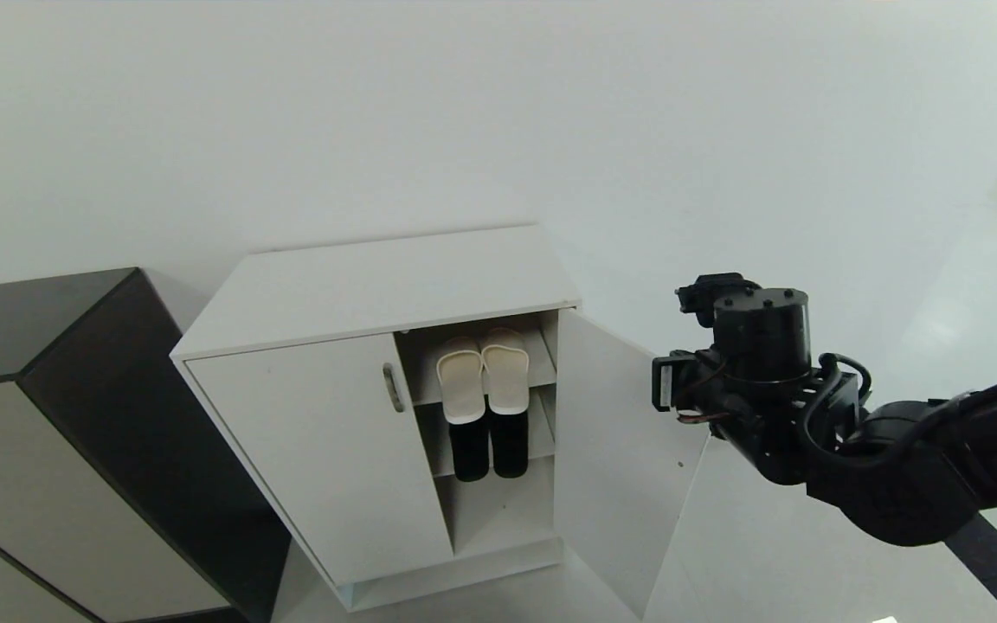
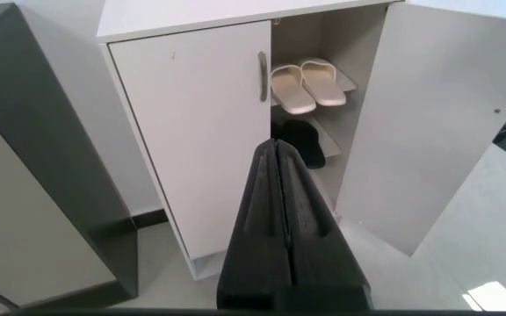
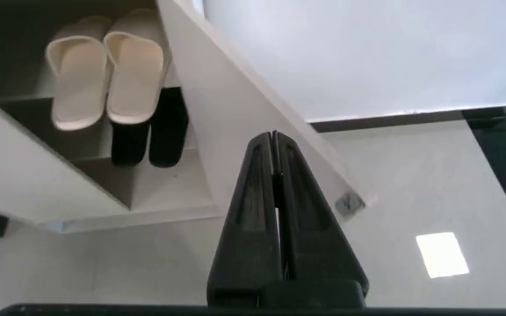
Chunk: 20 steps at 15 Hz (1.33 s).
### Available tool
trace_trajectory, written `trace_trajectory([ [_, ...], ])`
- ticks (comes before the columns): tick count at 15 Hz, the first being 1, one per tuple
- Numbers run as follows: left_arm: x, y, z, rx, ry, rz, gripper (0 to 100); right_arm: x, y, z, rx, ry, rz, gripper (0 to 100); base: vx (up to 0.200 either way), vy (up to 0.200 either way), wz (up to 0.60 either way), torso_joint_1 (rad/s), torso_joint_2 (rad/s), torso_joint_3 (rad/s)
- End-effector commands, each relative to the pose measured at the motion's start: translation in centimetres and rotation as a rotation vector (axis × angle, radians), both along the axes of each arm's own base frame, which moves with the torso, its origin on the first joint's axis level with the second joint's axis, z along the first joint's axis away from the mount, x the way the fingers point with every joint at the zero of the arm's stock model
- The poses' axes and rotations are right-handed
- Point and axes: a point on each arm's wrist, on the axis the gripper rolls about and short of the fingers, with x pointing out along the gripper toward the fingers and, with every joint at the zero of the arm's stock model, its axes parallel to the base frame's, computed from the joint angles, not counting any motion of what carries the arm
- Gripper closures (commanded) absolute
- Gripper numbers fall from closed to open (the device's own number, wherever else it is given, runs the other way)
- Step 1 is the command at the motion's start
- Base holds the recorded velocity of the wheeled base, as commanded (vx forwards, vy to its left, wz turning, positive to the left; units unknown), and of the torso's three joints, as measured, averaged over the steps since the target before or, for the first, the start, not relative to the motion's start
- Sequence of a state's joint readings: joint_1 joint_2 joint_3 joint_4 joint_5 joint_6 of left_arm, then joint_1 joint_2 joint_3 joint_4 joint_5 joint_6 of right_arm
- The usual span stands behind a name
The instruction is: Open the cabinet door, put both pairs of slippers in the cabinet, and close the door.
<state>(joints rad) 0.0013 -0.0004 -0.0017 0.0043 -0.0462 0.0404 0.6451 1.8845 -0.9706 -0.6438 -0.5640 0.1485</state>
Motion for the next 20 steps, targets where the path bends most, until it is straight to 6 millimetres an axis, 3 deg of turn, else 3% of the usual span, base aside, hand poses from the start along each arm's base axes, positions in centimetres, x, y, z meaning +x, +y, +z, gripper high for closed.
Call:
trace_trajectory([
  [1, 0.0, 0.0, 0.0, -0.001, 0.001, 0.0, 100, 2.6, -0.7, -0.9, -0.005, 0.008, -0.055, 100, 0.0, 0.0, 0.0, 0.0, 0.0, 0.0],
  [4, 0.0, 0.0, 0.0, -0.001, 0.001, 0.0, 100, 4.6, -1.4, -0.8, 0.013, -0.006, -0.076, 100, 0.0, 0.0, 0.0, 0.0, 0.0, 0.0],
  [10, 0.0, 0.0, 0.0, -0.001, 0.001, 0.0, 100, 9.3, -2.3, -2.7, 0.043, -0.003, -0.108, 100, 0.0, 0.0, 0.0, 0.0, 0.0, 0.0],
  [14, 0.0, 0.0, 0.0, -0.002, 0.001, 0.002, 100, 10.5, -3.0, -3.6, 0.041, 0.009, -0.121, 100, 0.0, 0.0, 0.0, 0.0, 0.0, 0.0],
  [20, 0.0, 0.0, 0.0, -0.002, 0.001, 0.0, 100, 10.3, -3.1, -3.8, 0.022, 0.043, -0.121, 100, 0.0, 0.0, 0.0, 0.0, 0.0, 0.0],
])
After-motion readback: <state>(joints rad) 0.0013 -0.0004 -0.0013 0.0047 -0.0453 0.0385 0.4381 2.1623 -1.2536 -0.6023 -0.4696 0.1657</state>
